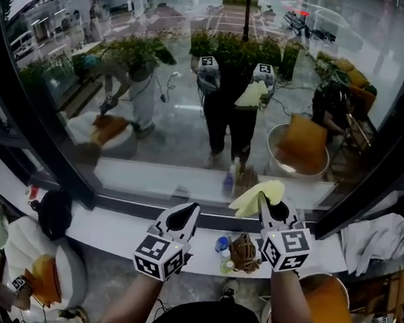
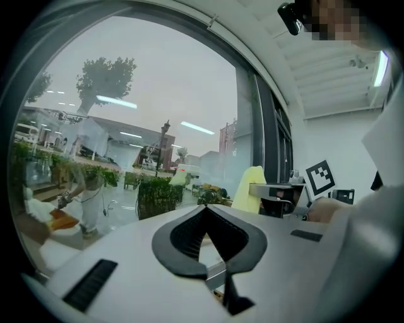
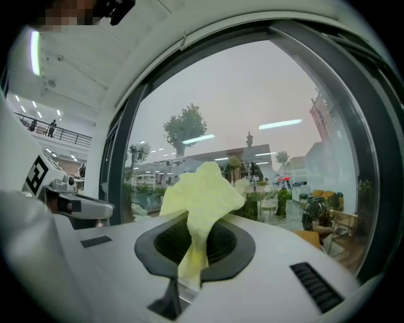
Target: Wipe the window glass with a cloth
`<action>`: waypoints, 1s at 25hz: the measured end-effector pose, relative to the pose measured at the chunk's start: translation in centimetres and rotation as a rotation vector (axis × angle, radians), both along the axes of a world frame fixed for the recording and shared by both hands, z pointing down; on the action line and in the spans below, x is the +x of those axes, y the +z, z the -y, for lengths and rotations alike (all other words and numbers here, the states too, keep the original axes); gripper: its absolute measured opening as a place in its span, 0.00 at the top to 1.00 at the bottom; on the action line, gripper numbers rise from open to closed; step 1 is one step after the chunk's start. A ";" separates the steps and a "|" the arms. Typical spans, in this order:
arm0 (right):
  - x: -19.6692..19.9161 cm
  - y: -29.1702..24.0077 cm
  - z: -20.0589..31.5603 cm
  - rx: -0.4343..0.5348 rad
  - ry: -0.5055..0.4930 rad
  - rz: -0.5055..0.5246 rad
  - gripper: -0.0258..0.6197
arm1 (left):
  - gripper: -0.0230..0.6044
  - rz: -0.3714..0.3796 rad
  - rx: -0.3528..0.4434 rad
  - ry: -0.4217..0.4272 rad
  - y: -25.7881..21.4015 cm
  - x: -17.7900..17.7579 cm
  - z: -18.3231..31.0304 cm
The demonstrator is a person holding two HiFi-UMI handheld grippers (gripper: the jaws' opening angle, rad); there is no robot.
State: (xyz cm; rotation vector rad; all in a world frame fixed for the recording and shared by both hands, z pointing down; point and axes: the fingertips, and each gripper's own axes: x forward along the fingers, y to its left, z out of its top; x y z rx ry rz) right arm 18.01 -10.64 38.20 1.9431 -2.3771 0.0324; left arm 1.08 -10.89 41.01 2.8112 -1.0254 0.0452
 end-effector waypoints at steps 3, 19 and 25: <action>-2.3 0.6 -2.5 -0.007 -0.003 0.027 0.89 | 0.95 -0.007 -0.009 -0.001 0.6 -1.7 -1.7; -13.3 3.5 -12.4 -0.065 -0.037 0.021 0.89 | 0.95 -0.006 -0.028 0.041 2.8 -9.0 -10.0; -16.2 4.6 -14.0 -0.089 -0.051 0.020 0.89 | 0.95 -0.010 -0.045 0.037 3.3 -11.4 -10.9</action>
